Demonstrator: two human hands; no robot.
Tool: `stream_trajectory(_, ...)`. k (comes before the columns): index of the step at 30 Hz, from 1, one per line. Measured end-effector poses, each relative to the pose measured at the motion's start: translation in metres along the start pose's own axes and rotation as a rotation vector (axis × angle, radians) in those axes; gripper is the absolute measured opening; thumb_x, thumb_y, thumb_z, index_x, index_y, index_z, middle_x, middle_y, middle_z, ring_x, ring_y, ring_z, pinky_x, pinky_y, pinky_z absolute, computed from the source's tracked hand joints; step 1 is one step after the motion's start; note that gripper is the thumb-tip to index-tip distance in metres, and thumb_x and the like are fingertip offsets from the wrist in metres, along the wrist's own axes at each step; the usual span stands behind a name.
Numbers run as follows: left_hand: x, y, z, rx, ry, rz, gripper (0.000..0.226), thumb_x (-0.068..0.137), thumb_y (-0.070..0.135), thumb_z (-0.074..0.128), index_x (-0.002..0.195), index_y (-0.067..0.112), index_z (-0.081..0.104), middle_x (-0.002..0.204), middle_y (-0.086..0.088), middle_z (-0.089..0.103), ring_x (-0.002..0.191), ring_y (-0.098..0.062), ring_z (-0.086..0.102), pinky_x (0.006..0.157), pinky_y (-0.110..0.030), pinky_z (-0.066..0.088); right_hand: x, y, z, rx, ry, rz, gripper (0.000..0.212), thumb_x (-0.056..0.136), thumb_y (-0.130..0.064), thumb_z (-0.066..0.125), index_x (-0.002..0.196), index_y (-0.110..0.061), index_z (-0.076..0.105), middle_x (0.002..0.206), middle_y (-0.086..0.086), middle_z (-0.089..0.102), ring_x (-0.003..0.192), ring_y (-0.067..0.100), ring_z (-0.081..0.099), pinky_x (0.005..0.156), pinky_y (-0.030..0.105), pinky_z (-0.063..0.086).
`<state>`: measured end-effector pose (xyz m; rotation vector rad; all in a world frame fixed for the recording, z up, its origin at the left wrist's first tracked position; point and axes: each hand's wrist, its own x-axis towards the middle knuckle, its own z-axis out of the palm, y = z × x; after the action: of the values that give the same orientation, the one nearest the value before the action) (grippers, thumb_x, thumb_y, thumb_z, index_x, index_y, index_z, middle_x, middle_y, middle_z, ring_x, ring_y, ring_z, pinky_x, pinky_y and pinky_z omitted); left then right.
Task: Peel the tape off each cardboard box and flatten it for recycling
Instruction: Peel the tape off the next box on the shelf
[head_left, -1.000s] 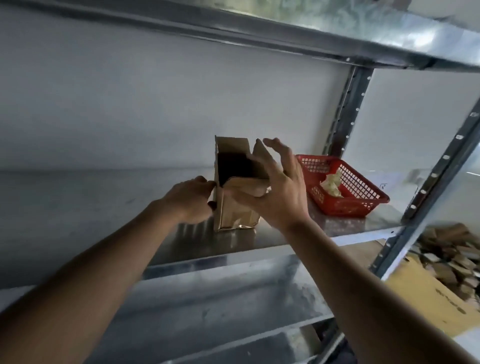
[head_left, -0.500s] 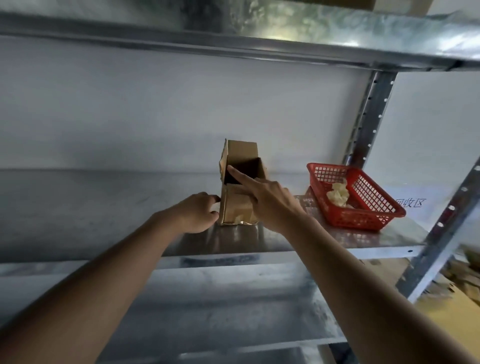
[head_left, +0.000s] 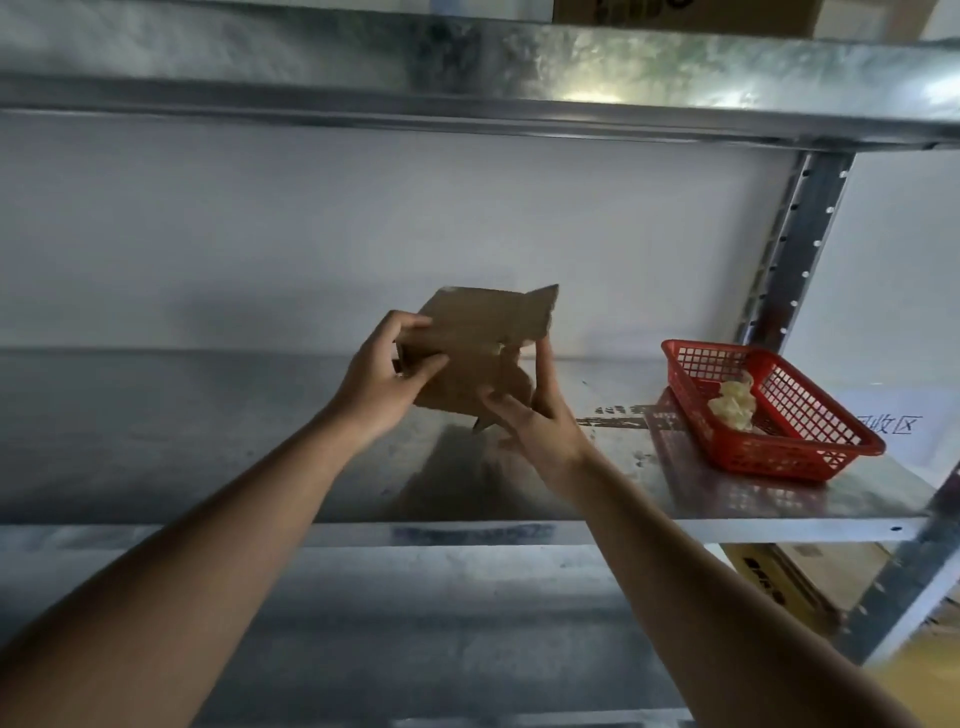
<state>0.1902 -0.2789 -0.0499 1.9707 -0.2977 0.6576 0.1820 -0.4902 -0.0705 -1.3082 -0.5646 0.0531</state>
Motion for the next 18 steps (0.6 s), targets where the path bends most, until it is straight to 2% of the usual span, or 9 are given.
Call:
stream_trajectory(1, 0.003, 0.003, -0.006, 0.022, 0.010, 0.051, 0.035, 0.092, 0.024, 0.078, 0.122, 0.027, 0.060, 0.118, 0.014, 0.062, 0.105, 0.003, 0.061, 0.081, -0.020, 0.056, 0.001, 0.001, 0.002, 0.069, -0.025, 0.005, 0.090, 0.099, -0.010, 0.068, 0.136, -0.079, 0.024, 0.133, -0.002, 0.069, 0.120, 0.027, 0.068, 0.077, 0.038, 0.060)
stream_trajectory(4, 0.010, 0.017, -0.017, -0.009, 0.040, 0.152, 0.041, 0.089, 0.014, 0.081, 0.125, 0.022, 0.062, 0.122, 0.004, 0.068, 0.114, -0.011, 0.064, 0.093, -0.033, 0.057, 0.008, 0.002, 0.010, 0.203, -0.068, 0.079, 0.086, 0.093, -0.033, 0.078, 0.145, -0.071, 0.021, 0.145, 0.015, 0.058, 0.121, 0.047, 0.063, 0.073, 0.045, 0.059)
stream_trajectory(7, 0.015, 0.031, -0.022, -0.057, 0.096, 0.181, 0.056, 0.084, 0.013, 0.086, 0.133, 0.024, 0.062, 0.121, 0.002, 0.073, 0.113, -0.009, 0.069, 0.095, -0.023, 0.054, 0.014, 0.010, 0.017, 0.271, -0.110, 0.158, 0.079, 0.092, -0.045, 0.077, 0.148, -0.065, 0.024, 0.149, 0.017, 0.051, 0.127, 0.056, 0.055, 0.089, 0.066, 0.055)
stream_trajectory(8, 0.017, 0.034, -0.023, -0.035, 0.093, 0.193, 0.055, 0.083, 0.013, 0.087, 0.133, 0.022, 0.065, 0.121, 0.005, 0.073, 0.113, -0.007, 0.069, 0.095, -0.021, 0.053, 0.015, 0.013, 0.018, 0.271, -0.126, 0.185, 0.077, 0.091, -0.047, 0.076, 0.147, -0.064, 0.027, 0.149, 0.017, 0.051, 0.129, 0.054, 0.054, 0.092, 0.068, 0.053)
stream_trajectory(11, 0.019, 0.037, -0.027, 0.143, 0.042, 0.237, 0.054, 0.081, 0.015, 0.088, 0.132, 0.022, 0.070, 0.126, 0.013, 0.068, 0.118, -0.004, 0.064, 0.103, -0.018, 0.048, 0.012, 0.018, 0.016, 0.239, -0.088, 0.301, 0.070, 0.090, -0.046, 0.074, 0.147, -0.054, 0.035, 0.145, 0.012, 0.055, 0.130, 0.039, 0.058, 0.093, 0.054, 0.058)
stream_trajectory(12, 0.018, 0.036, -0.028, 0.205, 0.017, 0.248, 0.055, 0.081, 0.016, 0.088, 0.133, 0.024, 0.070, 0.128, 0.014, 0.066, 0.123, -0.005, 0.061, 0.108, -0.020, 0.045, 0.011, 0.019, 0.013, 0.220, -0.038, 0.336, 0.061, 0.093, -0.043, 0.072, 0.146, -0.046, 0.041, 0.140, 0.013, 0.059, 0.126, 0.035, 0.061, 0.093, 0.050, 0.059)
stream_trajectory(14, 0.015, 0.032, -0.025, 0.312, -0.066, 0.250, 0.057, 0.081, 0.018, 0.088, 0.134, 0.028, 0.069, 0.135, 0.010, 0.065, 0.131, -0.012, 0.056, 0.116, -0.030, 0.041, 0.009, 0.018, 0.006, 0.150, 0.102, 0.372, 0.041, 0.099, -0.041, 0.065, 0.132, -0.018, 0.057, 0.120, 0.015, 0.068, 0.113, 0.033, 0.067, 0.095, 0.047, 0.059)
stream_trajectory(16, 0.011, 0.026, -0.015, 0.366, -0.167, 0.219, 0.059, 0.081, 0.019, 0.088, 0.135, 0.032, 0.068, 0.140, 0.006, 0.064, 0.136, -0.015, 0.051, 0.119, -0.040, 0.040, 0.010, 0.018, -0.001, -0.033, 0.221, 0.377, 0.042, 0.101, -0.040, 0.060, 0.114, 0.000, 0.067, 0.101, 0.017, 0.071, 0.103, 0.031, 0.071, 0.095, 0.043, 0.060)
stream_trajectory(18, 0.006, 0.021, -0.004, 0.390, -0.224, 0.211, 0.059, 0.081, 0.022, 0.088, 0.135, 0.032, 0.067, 0.141, 0.006, 0.063, 0.138, -0.016, 0.050, 0.119, -0.045, 0.039, 0.010, 0.017, -0.004, -0.274, 0.284, 0.399, 0.046, 0.103, -0.042, 0.056, 0.100, 0.001, 0.073, 0.089, 0.015, 0.074, 0.088, 0.025, 0.072, 0.079, 0.035, 0.060)
